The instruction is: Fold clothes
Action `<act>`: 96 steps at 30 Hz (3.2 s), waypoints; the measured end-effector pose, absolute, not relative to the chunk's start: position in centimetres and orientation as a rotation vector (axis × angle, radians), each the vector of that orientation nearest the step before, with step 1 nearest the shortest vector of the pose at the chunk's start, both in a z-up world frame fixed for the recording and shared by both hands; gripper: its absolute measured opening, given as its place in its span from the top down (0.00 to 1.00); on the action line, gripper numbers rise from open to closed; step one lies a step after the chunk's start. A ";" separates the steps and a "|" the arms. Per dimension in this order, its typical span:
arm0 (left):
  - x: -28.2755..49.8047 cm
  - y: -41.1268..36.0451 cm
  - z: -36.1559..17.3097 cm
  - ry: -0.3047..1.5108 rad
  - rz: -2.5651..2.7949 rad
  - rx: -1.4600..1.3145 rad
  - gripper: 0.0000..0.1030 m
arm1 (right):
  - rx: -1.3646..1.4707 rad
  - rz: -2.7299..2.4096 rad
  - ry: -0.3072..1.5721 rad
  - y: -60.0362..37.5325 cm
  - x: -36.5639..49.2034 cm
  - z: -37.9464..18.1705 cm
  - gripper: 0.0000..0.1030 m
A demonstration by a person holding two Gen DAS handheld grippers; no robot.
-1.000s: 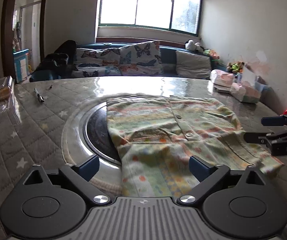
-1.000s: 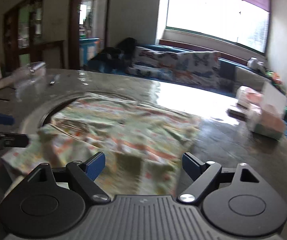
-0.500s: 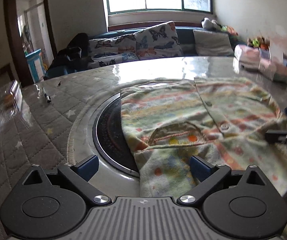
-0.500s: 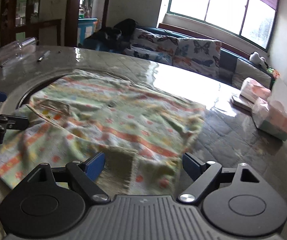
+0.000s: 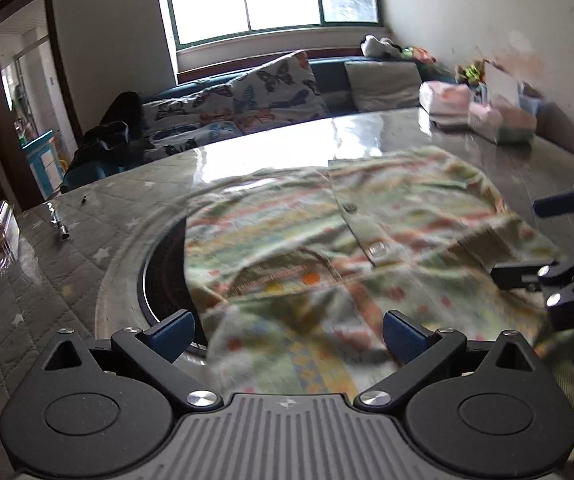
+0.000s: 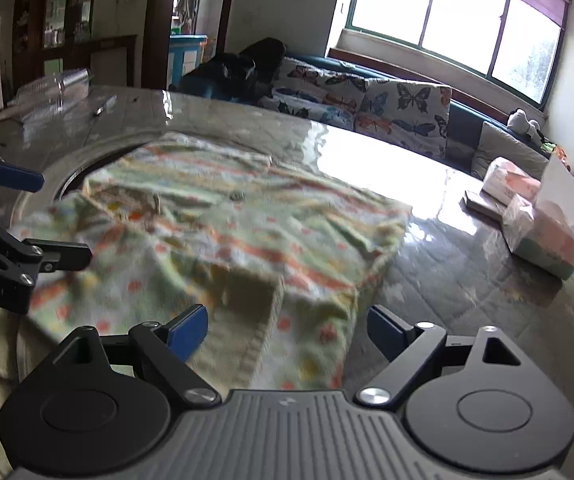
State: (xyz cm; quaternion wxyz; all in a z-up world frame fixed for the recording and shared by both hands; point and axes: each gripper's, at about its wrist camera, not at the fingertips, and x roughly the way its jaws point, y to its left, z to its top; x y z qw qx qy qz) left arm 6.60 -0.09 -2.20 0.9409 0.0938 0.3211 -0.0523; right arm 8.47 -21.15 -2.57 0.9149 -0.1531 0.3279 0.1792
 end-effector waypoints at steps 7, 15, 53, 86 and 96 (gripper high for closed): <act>4.8 0.6 -2.8 0.653 -0.105 0.202 0.00 | -0.318 0.371 0.679 -23.0 5.9 -2.7 0.12; 1.9 1.0 -1.4 0.642 -0.094 0.171 0.00 | -0.346 0.375 0.650 -23.9 3.5 -1.9 0.12; 1.4 6.7 -2.2 0.672 0.108 0.027 0.06 | -0.215 0.253 0.683 -27.9 4.0 -3.3 0.10; 10.4 5.9 -3.1 0.734 0.115 0.053 0.00 | -0.207 0.072 0.667 -26.7 15.7 -4.0 0.07; 10.6 6.0 -2.7 0.733 0.111 0.041 0.00 | -0.132 0.059 0.663 -28.1 17.1 -3.6 0.07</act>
